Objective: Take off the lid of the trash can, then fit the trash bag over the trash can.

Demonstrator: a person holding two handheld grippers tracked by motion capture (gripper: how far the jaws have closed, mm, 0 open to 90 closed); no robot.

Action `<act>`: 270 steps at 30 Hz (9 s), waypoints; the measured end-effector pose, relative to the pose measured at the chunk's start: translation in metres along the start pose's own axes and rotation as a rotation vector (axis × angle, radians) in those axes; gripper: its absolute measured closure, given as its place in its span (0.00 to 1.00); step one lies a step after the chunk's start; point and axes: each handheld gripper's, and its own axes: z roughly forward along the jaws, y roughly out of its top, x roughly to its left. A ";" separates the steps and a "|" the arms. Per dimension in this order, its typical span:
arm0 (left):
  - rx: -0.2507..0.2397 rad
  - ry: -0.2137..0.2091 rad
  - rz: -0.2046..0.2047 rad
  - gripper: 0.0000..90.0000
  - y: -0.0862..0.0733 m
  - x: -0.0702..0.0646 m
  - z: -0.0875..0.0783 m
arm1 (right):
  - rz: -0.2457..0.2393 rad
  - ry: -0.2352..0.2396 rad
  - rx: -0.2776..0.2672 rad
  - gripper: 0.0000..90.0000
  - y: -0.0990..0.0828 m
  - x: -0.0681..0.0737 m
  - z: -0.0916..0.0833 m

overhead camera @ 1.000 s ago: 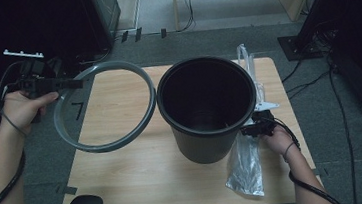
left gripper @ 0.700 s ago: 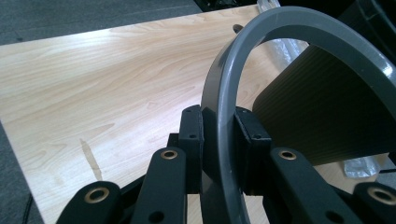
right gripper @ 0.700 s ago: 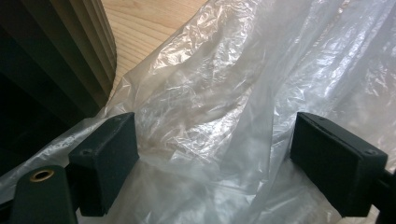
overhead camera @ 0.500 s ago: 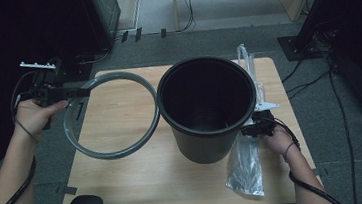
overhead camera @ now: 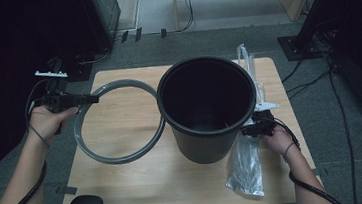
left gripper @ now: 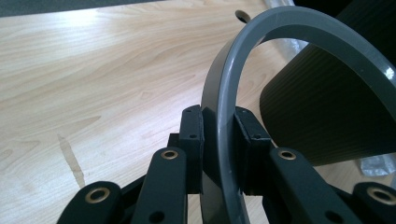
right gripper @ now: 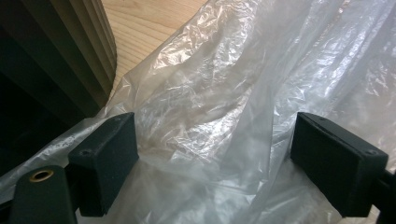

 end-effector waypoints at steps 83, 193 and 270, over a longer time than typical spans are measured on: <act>0.035 0.078 -0.063 0.83 -0.082 0.069 0.131 | -0.004 -0.057 -0.064 0.18 0.007 -0.027 -0.016; 0.007 -0.094 0.053 0.46 -0.052 0.006 0.129 | 0.153 0.192 -0.061 0.97 0.032 -0.034 -0.041; 0.003 -0.230 0.164 0.43 0.024 -0.074 0.111 | 0.155 0.304 -0.118 0.97 0.109 -0.041 -0.130</act>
